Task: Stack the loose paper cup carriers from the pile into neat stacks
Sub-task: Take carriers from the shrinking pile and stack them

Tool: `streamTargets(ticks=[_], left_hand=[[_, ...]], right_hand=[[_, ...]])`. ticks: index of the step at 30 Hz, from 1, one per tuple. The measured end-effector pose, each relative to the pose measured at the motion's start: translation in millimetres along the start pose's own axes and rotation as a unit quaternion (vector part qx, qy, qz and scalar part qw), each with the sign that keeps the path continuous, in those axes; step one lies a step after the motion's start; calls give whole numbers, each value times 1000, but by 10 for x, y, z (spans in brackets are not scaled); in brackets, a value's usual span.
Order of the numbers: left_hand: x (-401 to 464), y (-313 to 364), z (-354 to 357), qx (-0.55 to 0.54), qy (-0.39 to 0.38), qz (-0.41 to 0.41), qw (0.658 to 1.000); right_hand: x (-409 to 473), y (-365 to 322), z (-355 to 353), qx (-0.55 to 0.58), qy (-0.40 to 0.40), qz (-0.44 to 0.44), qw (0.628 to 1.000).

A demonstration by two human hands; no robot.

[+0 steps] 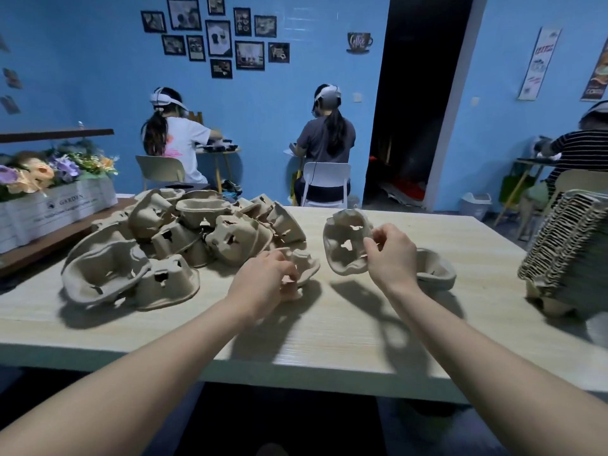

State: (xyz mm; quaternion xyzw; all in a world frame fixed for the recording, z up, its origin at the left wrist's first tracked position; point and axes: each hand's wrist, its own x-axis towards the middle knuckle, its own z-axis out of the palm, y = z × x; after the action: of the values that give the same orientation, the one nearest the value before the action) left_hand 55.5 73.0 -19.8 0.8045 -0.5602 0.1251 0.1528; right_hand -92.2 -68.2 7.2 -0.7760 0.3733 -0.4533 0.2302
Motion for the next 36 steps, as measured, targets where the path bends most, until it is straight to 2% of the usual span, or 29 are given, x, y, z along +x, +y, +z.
streamTargets(ticks=[2,7,11,15,22,26,30,36], left_hand=[[44,20,-74,-25,-8,-13,1000],[315,242,-275,-151,64,-34,986],[619,516,-316,-169,97,-47,980],[832,766,-271,-206,79,-50,974],[1013,1016,-266,-267,115,-21,957],[1068,1143,-242,-337,141,-53,929],[1126,1267,-145,-414,127,-97,896],[1106,1461,14,-475,88,-126,867]], right_hand=[[10,2,-46,1,-1,-5,1000],[74,6,-214,25,-6,-16,1000],[146,53,-403,41,-23,-28,999],[238,163,-587,64,-37,-14,997],[446,387,-832,95,-25,15,995],[512,502,-870,109,-11,66,992],[492,626,-852,131,-35,141,981],[476,777,-912,136,-15,161,977]])
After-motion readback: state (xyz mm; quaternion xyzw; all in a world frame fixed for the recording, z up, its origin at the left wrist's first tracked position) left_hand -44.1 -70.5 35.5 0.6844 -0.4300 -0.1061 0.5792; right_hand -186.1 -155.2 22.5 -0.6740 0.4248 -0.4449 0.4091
